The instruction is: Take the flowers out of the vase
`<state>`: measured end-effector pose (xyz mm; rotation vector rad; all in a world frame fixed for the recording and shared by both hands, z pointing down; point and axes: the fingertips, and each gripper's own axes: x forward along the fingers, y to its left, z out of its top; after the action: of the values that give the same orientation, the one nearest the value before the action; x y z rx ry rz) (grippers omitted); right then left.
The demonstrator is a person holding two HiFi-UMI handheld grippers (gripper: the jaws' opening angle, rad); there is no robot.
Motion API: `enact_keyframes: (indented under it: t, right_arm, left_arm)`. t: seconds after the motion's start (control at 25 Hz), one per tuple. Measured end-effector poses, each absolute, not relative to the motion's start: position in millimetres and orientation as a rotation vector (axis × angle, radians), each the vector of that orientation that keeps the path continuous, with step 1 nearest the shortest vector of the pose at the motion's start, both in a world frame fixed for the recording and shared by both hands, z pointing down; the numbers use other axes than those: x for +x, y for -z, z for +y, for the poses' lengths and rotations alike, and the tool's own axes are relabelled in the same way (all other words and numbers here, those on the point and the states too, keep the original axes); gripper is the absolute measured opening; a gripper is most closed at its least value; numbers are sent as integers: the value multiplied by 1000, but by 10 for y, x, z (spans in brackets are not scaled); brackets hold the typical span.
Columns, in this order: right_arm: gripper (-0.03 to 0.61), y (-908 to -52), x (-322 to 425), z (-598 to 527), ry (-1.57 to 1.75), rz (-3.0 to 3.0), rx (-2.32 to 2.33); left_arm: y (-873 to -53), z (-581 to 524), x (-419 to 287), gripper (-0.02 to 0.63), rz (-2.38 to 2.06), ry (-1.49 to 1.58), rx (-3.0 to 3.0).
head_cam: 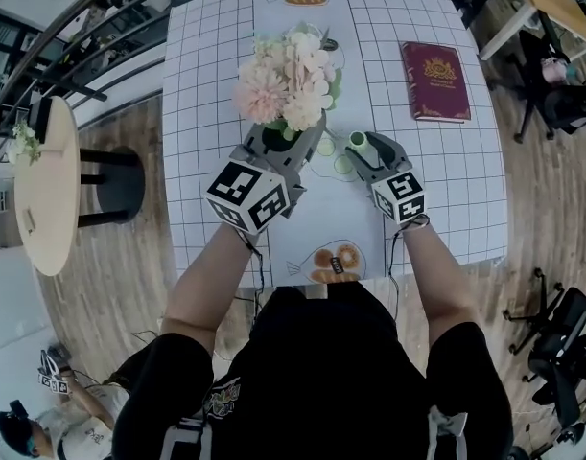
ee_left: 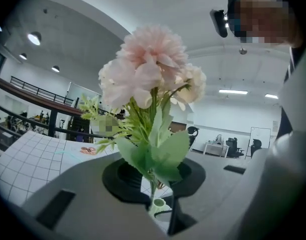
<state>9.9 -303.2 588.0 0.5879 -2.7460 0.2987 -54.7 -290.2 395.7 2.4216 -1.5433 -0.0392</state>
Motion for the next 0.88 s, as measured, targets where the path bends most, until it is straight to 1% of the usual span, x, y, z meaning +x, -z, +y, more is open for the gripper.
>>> enact_keyframes:
  t: [0.2, 0.52, 0.88]
  right_arm:
    - [227, -5882, 94, -3039, -302, -2739, 584]
    - [229, -5925, 136, -2999, -333, -2681, 606]
    - [233, -5749, 371, -2746, -374, -2642, 805]
  left_arm:
    - [-3927, -2734, -747, 78, -1579, 37, 2402]
    - [-4191, -2288, -1109, 78, -1629, -53, 2325]
    - [-4425, -1763, -1316, 77, -1570, -134, 2317]
